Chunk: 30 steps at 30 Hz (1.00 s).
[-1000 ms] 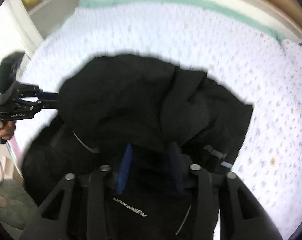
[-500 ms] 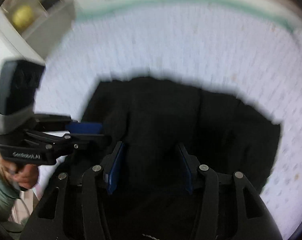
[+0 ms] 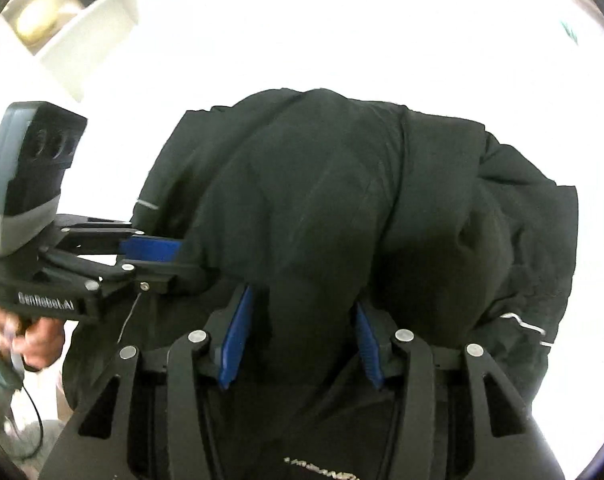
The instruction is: Fold large clothes
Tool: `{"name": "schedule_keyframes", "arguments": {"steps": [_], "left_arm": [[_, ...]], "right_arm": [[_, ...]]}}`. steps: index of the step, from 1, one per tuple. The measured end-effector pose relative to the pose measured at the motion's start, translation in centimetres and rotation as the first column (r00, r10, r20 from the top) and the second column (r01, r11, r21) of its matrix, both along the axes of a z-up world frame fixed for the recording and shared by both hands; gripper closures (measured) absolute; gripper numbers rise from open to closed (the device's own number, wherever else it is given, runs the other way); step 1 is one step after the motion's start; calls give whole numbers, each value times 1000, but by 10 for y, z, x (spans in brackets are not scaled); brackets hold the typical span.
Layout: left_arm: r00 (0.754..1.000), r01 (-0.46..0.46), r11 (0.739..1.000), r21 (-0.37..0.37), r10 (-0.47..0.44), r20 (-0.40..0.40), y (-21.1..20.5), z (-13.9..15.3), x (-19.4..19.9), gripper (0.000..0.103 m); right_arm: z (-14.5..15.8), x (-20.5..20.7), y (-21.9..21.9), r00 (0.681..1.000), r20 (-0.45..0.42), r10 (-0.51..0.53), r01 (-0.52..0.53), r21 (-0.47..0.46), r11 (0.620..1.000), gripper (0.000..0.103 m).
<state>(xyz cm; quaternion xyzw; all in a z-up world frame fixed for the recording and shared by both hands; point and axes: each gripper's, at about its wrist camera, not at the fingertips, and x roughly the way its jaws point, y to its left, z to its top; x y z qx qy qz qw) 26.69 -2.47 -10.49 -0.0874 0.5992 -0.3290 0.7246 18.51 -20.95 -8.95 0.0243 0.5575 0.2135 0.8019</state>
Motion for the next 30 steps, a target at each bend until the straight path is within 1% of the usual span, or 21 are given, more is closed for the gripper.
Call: {"name": "schedule_keyframes", "arguments": {"steps": [1,2,3,4,5,6,8,9,10,12,14,15,16,17,18,20,23,25,26,28,30], "left_arm": [[1000,-19,998,61,19,-6,0,-10,0,63],[999,-31,994,106,34,-24,2,-23,1,62],[995,-48,991,126,59,-81,2,-42,5,62],[989,-72,989,129,88,-122,1,-55,10,62],[985,-87,987,137,106,-133,1,-59,12,62],[986,-87,986,144,106,-126,0,-54,12,62],[993,-71,988,136,83,-84,0,-32,2,62],[996,-58,991,124,65,-53,6,-17,-8,62],[997,-57,991,117,61,-37,14,-7,-15,62],[996,-83,990,116,84,-10,47,14,-39,62],[992,-129,984,124,129,6,84,25,-63,61],[986,-167,978,123,168,1,112,24,-74,60],[975,-215,970,116,219,-22,138,23,-89,60],[967,-246,963,110,251,-40,149,18,-104,60],[951,-293,951,102,301,-75,170,12,-118,60],[920,-359,928,101,370,-126,204,0,-145,60],[895,-397,911,107,411,-176,228,-11,-188,60],[879,-412,907,90,422,-221,235,-22,-201,60],[867,-421,903,86,429,-253,238,-32,-209,60],[850,-432,895,114,446,-282,235,-45,-219,60],[843,-435,893,113,448,-298,239,-53,-225,60]], "right_arm": [[-6,-2,0,1000,-17,5,-6,-14,1000,51],[-18,-3,1,999,-51,2,-5,-49,999,51],[-41,7,3,995,-95,-7,-1,-88,996,51],[-62,11,3,989,-147,-13,-2,-105,995,51],[-70,15,5,987,-158,-21,3,-114,994,51],[-73,16,6,988,-153,-27,8,-124,992,52],[-62,17,4,988,-145,-43,25,-125,992,51],[-56,18,5,989,-138,-47,31,-111,993,51],[-42,12,-3,992,-120,-45,37,-73,997,51],[-22,-4,-24,994,-93,-58,56,-29,998,51],[-9,-23,-48,994,-74,-85,83,-19,996,51],[-4,-36,-65,992,-67,-110,109,-23,994,51],[-4,-44,-83,989,-66,-135,134,-25,991,51],[-3,-55,-94,985,-67,-157,155,-29,987,51],[-1,-69,-110,979,-70,-189,187,-37,982,51],[-2,-98,-122,967,-80,-242,237,-61,970,51],[-13,-137,-148,937,-144,-317,313,-51,948,51],[-22,-153,-167,918,-183,-351,347,-55,936,51],[-25,-164,-175,911,-195,-363,357,-62,932,51],[-32,-180,-184,901,-205,-382,371,-89,924,51],[-34,-193,-191,896,-210,-392,377,-110,920,51]]}}
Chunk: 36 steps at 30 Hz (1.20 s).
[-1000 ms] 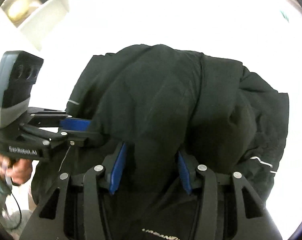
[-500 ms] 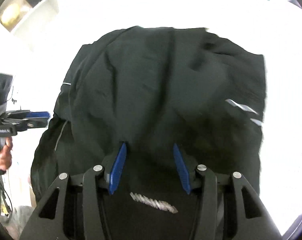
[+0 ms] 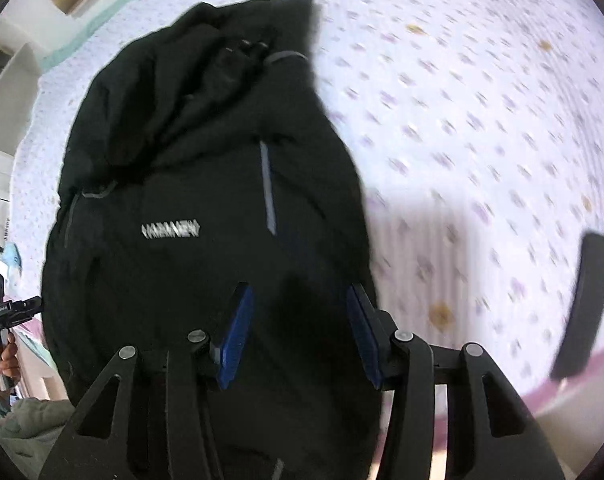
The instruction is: Fold large clothes
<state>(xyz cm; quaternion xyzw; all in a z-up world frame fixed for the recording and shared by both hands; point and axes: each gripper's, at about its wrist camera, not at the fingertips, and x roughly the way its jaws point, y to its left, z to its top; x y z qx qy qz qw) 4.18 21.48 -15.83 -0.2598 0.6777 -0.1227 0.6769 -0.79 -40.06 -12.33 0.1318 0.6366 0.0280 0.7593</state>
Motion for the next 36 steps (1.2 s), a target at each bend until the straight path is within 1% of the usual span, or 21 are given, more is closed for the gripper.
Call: {"name": "schedule_keyframes", "arguments": {"steps": [4,6,9,11,13,14,15,16,17,18,19,20,21,22,23,25,28,31,33,34,36], "left_arm": [[1000,11,999,-42,-10,6,-2,1,-4,60],[999,32,999,-38,-32,5,-10,-3,-3,60],[997,76,997,-4,-76,3,-25,-7,2,60],[994,111,994,10,-111,8,-32,-6,5,60],[989,145,989,16,-145,13,-38,-5,8,60],[986,165,986,14,-165,16,-42,-4,9,60],[983,182,983,-12,-182,26,-45,-1,11,62],[982,189,979,-76,-186,42,-49,4,11,64],[982,184,959,-216,-170,80,-53,14,12,64],[982,179,936,-303,-152,114,-55,21,13,64],[979,179,905,-386,-126,159,-58,29,16,63],[980,165,890,-425,-101,169,-59,30,19,63],[985,140,881,-451,-79,153,-60,24,23,63],[991,114,885,-452,-67,119,-64,13,28,64],[992,106,894,-435,-68,104,-68,7,30,64],[993,109,917,-383,-84,82,-77,-6,32,64],[991,130,939,-319,-115,65,-86,-9,20,64],[990,141,948,-286,-138,30,-84,-6,3,64],[987,156,950,-270,-162,-1,-83,-7,-10,63],[985,162,951,-265,-173,-19,-82,-7,-14,63],[977,177,952,-251,-201,-73,-91,-12,-27,63]], "right_arm": [[-8,-31,-8,998,-46,-46,45,-37,998,51],[-12,-46,-15,996,-66,-66,63,-50,997,51],[-22,-64,-22,991,-95,-90,84,-70,994,51],[-32,-73,-23,988,-110,-105,99,-57,993,52],[-37,-75,-17,990,-110,-88,86,-22,996,65],[-38,-74,-13,992,-108,-71,72,3,997,77],[-36,-74,-7,995,-90,-44,47,32,998,77],[-28,-74,0,999,-51,-11,15,85,996,77],[-18,-74,7,1000,-7,15,-14,127,992,77],[-9,-73,11,999,30,30,-34,161,986,78],[-2,-71,14,998,57,30,-41,193,980,79],[0,-69,14,998,67,22,-36,215,976,79],[-1,-65,14,997,72,-2,-16,250,968,79],[-7,-62,13,998,62,-23,6,271,963,79],[-14,-60,11,998,45,-36,22,273,962,79],[-30,-57,12,998,18,-56,49,276,960,79],[-40,-63,10,995,-18,-102,103,295,950,79],[-38,-77,8,989,-51,-137,146,267,953,75],[-38,-86,3,986,-80,-143,157,212,965,68],[-40,-97,1,984,-109,-139,157,181,971,68],[-48,-113,1,977,-159,-145,172,173,970,62]]}}
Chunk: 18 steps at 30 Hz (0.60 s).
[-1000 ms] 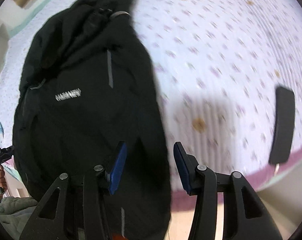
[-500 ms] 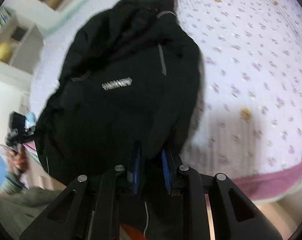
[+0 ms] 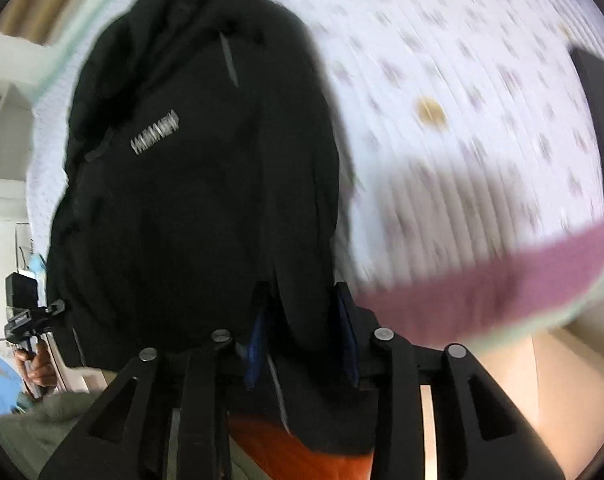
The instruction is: Fold large clothes
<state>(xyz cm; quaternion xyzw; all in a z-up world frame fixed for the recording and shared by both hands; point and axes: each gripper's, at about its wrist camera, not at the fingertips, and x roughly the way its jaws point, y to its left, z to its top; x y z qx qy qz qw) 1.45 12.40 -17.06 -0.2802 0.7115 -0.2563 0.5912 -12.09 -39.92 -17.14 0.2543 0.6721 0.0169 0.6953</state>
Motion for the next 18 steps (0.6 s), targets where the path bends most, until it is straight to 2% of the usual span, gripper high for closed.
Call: {"name": "schedule_keyframes", "arguments": {"steps": [2,4,6,8,9,10,14,17,18], "left_arm": [[999,31,998,55,-30,-18,-9,-8,-13,63],[999,29,998,57,-27,-39,-14,-13,-17,64],[999,5,999,41,-4,-34,-17,-12,-16,89],[1000,-25,999,-21,24,-18,-23,-3,-11,94],[999,-39,997,-60,40,9,-24,8,-7,94],[998,-55,992,-112,59,38,-26,23,0,94],[981,-122,954,-272,158,114,-31,66,32,94],[962,-174,909,-379,239,133,-25,86,62,94],[953,-198,886,-419,274,127,-23,90,73,93]], "right_arm": [[-8,-10,-4,999,-33,-13,13,15,1000,57],[-20,-20,-4,997,-80,-12,13,18,1000,54],[-28,-24,0,994,-111,3,-1,14,1000,53],[-32,-25,4,992,-121,31,-27,34,999,54],[-30,-24,6,993,-114,41,-36,43,998,76],[-23,-22,8,996,-85,39,-30,101,994,89],[19,-5,9,998,56,25,-33,149,988,91],[44,19,-5,988,149,-38,10,187,982,91],[50,27,-10,984,170,-56,22,195,981,91]]}}
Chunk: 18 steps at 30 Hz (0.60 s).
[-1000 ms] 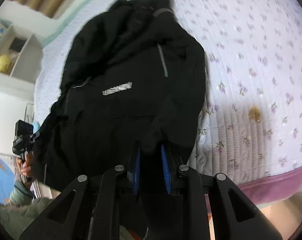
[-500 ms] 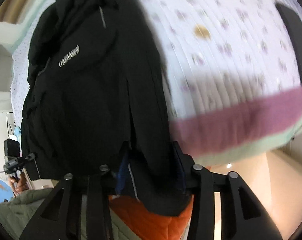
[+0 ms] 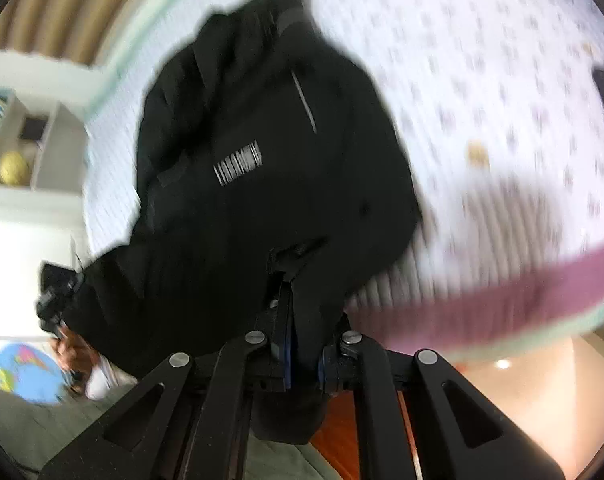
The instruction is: Fold large clothes
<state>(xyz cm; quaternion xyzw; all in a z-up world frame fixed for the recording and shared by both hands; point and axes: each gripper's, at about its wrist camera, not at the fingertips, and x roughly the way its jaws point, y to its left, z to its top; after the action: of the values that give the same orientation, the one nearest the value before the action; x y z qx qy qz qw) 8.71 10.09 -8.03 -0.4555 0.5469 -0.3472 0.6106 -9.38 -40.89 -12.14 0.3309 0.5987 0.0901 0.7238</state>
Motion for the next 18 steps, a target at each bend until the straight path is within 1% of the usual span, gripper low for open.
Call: {"name": "schedule_keyframes", "arguments": {"steps": [2,4,6,8,9,10,12,13,15,16,18], "left_arm": [[998,-54,997,-57,55,16,8,7,18,93],[996,-89,994,-68,91,22,12,11,34,93],[992,-124,989,-78,126,21,19,13,52,92],[989,-144,987,-69,147,31,17,19,71,91],[988,-149,987,-64,152,36,15,21,81,91],[988,-146,987,-62,148,41,35,25,85,91],[986,-155,986,-61,158,57,41,33,105,90],[984,-163,984,-66,167,55,44,35,117,90],[980,-189,979,-70,192,46,47,35,138,87],[979,-198,978,-70,201,37,46,33,148,87],[974,-225,974,-35,226,11,43,25,176,86]], "right_arm": [[15,18,-12,997,62,-44,42,31,999,91],[29,40,-21,991,113,-76,71,43,997,91],[43,64,-30,980,163,-111,99,76,992,91],[58,92,-26,968,216,-126,109,89,990,91],[64,101,-24,963,236,-126,109,84,991,91],[75,119,-22,957,265,-119,105,63,992,91],[86,142,-15,948,300,-103,98,30,995,91],[94,161,-12,944,318,-92,96,2,995,91],[105,193,-13,941,328,-80,98,-39,994,91],[107,212,-15,944,320,-76,101,-61,993,91],[105,241,-16,951,297,-82,109,-76,991,91]]}}
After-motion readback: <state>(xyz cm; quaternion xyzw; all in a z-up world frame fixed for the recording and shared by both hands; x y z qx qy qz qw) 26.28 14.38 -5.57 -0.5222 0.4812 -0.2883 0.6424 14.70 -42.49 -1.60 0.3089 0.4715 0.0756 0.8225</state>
